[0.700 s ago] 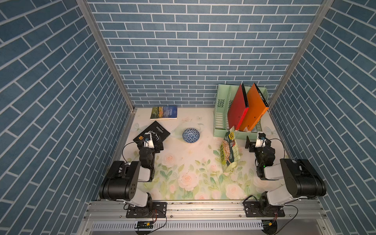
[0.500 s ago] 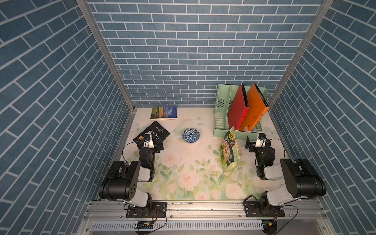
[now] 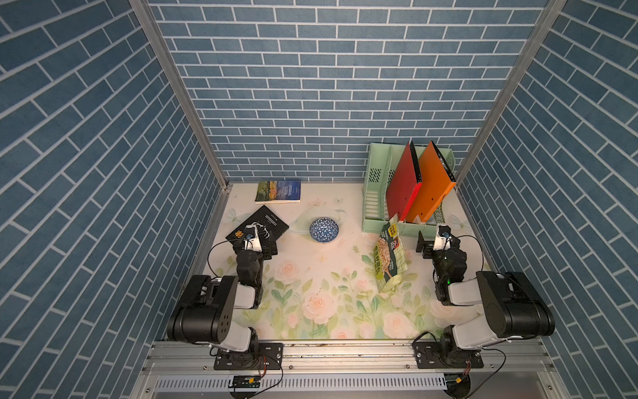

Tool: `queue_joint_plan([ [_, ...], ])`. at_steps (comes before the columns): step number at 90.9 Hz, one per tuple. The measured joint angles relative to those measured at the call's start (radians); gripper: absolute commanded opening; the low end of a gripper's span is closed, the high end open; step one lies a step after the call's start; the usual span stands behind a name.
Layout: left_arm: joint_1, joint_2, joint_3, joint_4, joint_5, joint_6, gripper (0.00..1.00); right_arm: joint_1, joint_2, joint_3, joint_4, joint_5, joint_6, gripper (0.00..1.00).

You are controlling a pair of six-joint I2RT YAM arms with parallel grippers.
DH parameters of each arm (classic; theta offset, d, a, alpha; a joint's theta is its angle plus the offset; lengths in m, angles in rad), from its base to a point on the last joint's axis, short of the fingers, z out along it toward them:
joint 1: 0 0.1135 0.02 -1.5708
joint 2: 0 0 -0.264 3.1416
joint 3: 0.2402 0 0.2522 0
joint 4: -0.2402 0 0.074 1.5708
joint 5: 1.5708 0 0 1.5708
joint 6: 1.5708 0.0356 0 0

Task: Pour the oats into the breakfast bowl
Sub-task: Pick up the bowl from the center of the board.

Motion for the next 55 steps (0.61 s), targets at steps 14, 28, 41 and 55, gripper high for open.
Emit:
queue_joint_plan([
  [14, -0.040, -0.242, 0.168, -0.338, -0.095, -0.092, 1.00, 0.005, -0.212, 0.159, -0.390, 0.092, 0.117, 1.00],
  [28, -0.033, -0.343, 0.292, -0.498, -0.160, -0.309, 1.00, 0.002, -0.380, 0.285, -0.700, 0.131, 0.280, 1.00],
  [41, -0.013, -0.297, 0.283, -0.602, -0.086, -0.437, 1.00, -0.002, -0.480, 0.285, -0.938, 0.148, 0.423, 1.00],
  [55, -0.037, -0.158, 0.395, -0.739, 0.026, -0.534, 1.00, -0.005, -0.581, 0.278, -1.091, 0.158, 0.515, 1.00],
])
